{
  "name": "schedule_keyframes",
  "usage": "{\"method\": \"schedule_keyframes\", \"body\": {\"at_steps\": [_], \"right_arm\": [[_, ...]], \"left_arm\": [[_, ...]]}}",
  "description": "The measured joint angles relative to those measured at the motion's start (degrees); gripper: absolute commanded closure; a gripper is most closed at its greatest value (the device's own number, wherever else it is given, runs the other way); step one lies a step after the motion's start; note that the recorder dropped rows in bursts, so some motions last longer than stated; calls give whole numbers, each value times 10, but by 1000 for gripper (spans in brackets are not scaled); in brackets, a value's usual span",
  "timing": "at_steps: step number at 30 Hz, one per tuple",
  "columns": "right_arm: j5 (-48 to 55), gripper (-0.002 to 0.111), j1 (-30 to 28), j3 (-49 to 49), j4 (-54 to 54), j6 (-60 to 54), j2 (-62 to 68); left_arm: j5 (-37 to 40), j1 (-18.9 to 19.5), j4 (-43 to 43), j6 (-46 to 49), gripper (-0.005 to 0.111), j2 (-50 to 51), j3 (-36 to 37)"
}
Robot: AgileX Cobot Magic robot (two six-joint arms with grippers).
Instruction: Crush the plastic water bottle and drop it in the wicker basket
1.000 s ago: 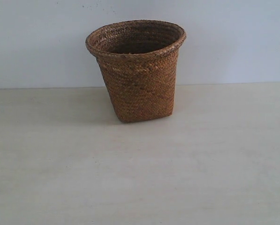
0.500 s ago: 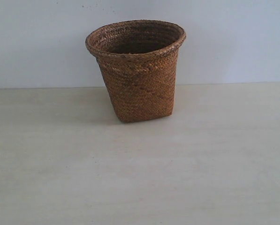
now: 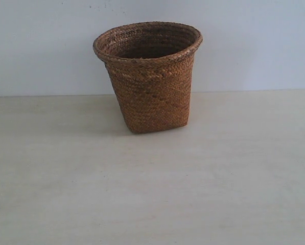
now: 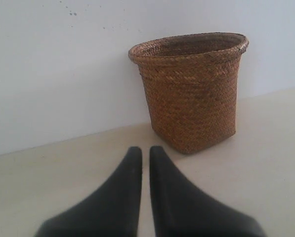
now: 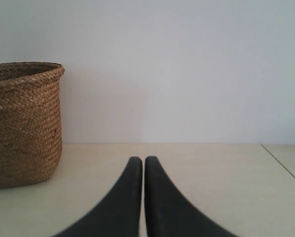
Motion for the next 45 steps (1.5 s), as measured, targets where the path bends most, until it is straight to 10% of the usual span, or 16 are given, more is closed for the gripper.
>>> {"method": "schedule_keyframes", "body": {"at_steps": [14, 34, 45], "right_arm": [[0, 108, 0, 0, 0, 1, 0], [0, 108, 0, 0, 1, 1, 0], [1, 108, 0, 0, 1, 1, 0]], "left_arm": [[8, 5, 94, -97, 102, 0, 0], [29, 140, 102, -126, 102, -113, 62], [149, 147, 102, -127, 102, -138, 63]]}}
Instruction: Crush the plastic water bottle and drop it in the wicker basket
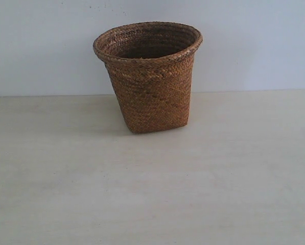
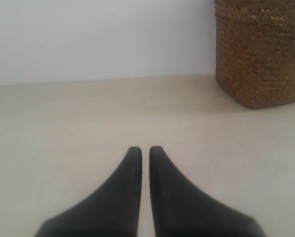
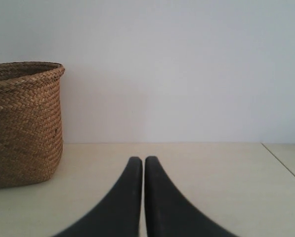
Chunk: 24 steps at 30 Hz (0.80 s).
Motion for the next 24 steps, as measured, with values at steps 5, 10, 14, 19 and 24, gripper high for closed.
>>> {"method": "schedule_keyframes", "body": {"at_steps": [5, 10, 14, 19, 24], "right_arm": [[0, 108, 0, 0, 0, 0, 0], [0, 108, 0, 0, 0, 0, 0], [0, 108, 0, 0, 0, 0, 0], [2, 108, 0, 0, 0, 0, 0], [2, 108, 0, 0, 0, 0, 0]], "left_arm": [[9, 0, 0, 0, 102, 0, 0], [9, 0, 0, 0, 102, 0, 0], [9, 0, 0, 0, 102, 0, 0], [9, 0, 0, 0, 102, 0, 0], [9, 0, 0, 0, 102, 0, 0]]}}
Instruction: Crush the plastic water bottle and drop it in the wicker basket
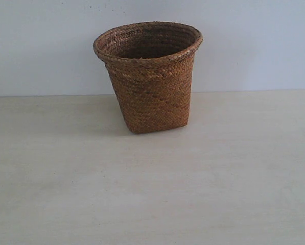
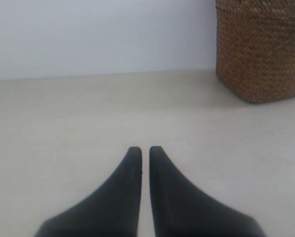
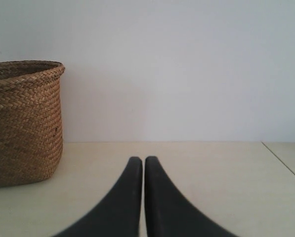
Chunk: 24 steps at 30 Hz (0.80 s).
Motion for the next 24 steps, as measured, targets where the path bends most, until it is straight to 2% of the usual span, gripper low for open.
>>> {"method": "schedule_keyframes", "body": {"at_steps": [8, 15, 24], "right_arm": [[16, 108, 0, 6, -4, 34, 0], [27, 108, 0, 55, -19, 69, -16], [117, 108, 0, 57, -22, 35, -30]], "left_arm": [[0, 0, 0, 0, 102, 0, 0], [0, 0, 0, 0, 102, 0, 0], [0, 0, 0, 0, 102, 0, 0]]}}
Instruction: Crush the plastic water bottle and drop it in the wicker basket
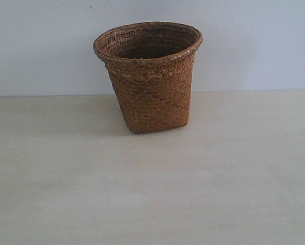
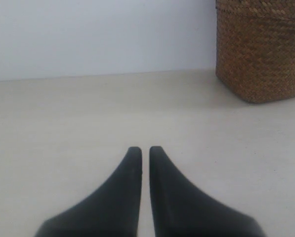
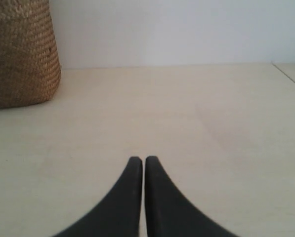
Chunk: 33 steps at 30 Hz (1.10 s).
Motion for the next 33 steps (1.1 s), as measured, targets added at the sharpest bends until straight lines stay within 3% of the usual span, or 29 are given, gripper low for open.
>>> {"method": "schedule_keyframes", "body": {"at_steps": [33], "right_arm": [[14, 108, 0, 3, -1, -9, 0]], "left_arm": [[0, 0, 0, 0, 102, 0, 0]]}}
